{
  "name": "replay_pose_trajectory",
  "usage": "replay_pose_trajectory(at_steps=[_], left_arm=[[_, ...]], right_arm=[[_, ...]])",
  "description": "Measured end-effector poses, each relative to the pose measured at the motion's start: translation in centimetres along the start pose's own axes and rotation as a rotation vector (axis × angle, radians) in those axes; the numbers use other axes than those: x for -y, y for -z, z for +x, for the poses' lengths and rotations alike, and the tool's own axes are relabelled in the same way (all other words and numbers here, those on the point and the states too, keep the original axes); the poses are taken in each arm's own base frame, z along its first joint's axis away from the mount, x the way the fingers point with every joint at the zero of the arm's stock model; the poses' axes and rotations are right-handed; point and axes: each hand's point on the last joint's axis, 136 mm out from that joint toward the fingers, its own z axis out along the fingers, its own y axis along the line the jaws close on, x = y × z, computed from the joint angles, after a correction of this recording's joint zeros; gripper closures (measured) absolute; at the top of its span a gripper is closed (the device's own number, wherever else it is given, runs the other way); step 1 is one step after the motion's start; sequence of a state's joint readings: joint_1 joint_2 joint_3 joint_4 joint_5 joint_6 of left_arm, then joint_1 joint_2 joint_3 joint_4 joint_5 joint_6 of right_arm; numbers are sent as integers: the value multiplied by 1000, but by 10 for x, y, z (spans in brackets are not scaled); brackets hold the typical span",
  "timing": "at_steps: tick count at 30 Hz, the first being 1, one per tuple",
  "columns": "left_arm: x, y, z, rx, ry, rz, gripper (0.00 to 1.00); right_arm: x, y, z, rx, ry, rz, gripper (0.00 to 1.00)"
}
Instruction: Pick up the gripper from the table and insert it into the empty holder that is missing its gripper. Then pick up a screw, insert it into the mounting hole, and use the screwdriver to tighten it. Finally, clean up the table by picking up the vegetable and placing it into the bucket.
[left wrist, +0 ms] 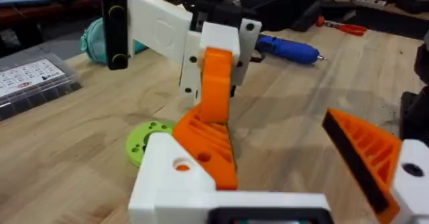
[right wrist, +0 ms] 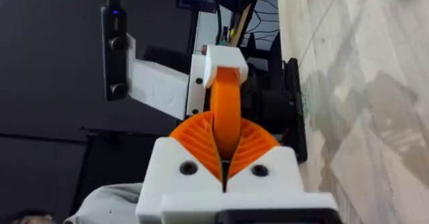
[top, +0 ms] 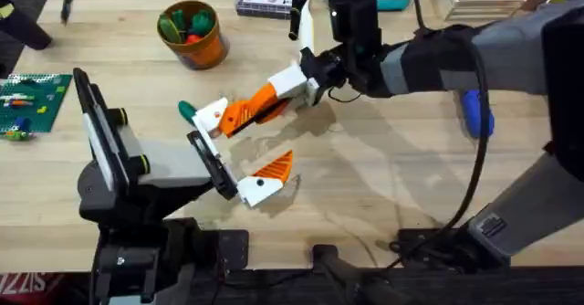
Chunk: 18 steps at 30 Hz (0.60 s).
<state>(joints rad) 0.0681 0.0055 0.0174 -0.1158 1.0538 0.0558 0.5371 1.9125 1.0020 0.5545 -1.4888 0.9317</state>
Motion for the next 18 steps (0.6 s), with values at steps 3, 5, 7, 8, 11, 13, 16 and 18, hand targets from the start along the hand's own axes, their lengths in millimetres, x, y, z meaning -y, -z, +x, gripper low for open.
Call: replay_pose_trajectory(at_steps=[3,5,7,8,11,13,16,18], left_arm=[[0,0,0,0,5,0,23],[0,0,0,0,5,-1,23],[-1,0,0,0,7,-3,23],[-1,0,0,0,8,-3,23],[-1,0,0,0,8,-3,23],[-1,0,0,0,9,-8,23],[-4,0,0,0,11,-23,24],[-6,1,0,1,11,-30,24]], right_arm=[[0,-2,-3,9,-1,8,996],[-1,-4,-5,16,-7,14,996],[0,-7,-6,21,-12,20,996],[-1,-8,-7,24,-12,23,996],[-1,-14,-11,33,-8,34,996],[-1,-17,-12,37,-6,39,996],[-1,-19,-14,47,-7,48,996],[-1,-20,-16,54,0,53,996]])
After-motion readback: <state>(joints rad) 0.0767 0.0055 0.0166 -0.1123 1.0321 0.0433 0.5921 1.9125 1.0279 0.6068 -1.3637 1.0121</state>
